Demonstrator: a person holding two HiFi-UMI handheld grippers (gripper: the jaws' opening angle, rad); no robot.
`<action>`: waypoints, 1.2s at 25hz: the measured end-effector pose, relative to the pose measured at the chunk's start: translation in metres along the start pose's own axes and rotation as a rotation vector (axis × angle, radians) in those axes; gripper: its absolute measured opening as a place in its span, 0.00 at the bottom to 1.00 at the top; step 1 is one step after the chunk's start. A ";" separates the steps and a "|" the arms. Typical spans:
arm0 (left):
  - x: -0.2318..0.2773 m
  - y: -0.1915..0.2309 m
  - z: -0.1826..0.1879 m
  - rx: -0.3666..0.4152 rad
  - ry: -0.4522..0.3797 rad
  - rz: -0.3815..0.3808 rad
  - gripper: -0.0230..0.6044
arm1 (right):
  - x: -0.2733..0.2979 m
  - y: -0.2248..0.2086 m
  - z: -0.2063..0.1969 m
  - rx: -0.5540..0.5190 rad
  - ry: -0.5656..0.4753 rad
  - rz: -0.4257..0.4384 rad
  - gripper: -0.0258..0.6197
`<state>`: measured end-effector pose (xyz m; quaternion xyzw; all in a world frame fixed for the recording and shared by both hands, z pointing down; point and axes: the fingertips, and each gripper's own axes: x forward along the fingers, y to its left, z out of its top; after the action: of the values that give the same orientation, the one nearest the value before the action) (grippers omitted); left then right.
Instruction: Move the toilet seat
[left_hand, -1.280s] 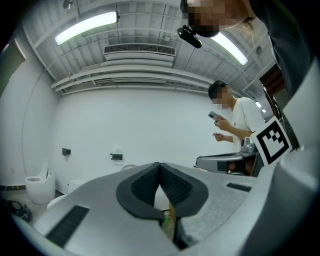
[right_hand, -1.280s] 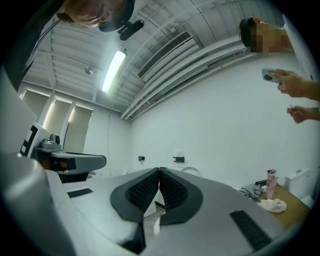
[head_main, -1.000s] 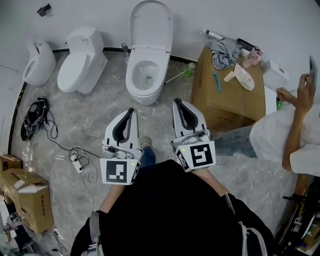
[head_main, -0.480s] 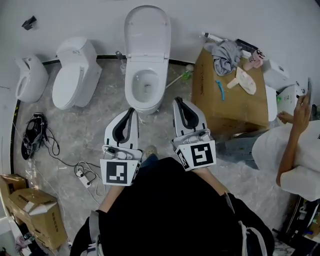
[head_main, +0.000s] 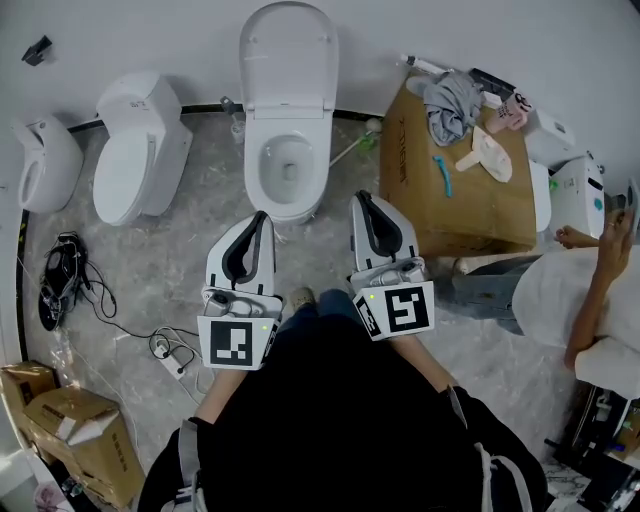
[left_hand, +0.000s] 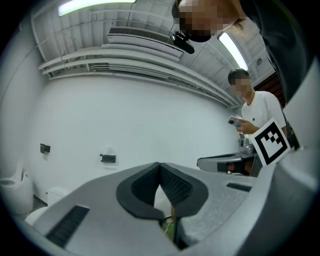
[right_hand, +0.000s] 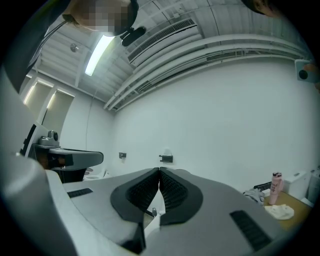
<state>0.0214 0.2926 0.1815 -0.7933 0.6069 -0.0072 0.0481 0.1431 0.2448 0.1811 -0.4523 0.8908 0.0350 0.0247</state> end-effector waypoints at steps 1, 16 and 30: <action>0.001 0.002 -0.002 -0.001 0.003 -0.002 0.05 | 0.002 -0.001 -0.002 0.001 0.005 -0.003 0.08; 0.047 0.027 -0.019 -0.014 0.025 -0.002 0.05 | 0.051 -0.025 -0.015 0.006 0.010 -0.007 0.08; 0.159 0.092 -0.030 0.006 -0.002 0.006 0.05 | 0.169 -0.056 -0.032 -0.024 -0.006 0.030 0.08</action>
<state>-0.0272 0.1139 0.1958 -0.7913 0.6092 -0.0081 0.0511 0.0886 0.0734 0.1979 -0.4391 0.8969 0.0475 0.0216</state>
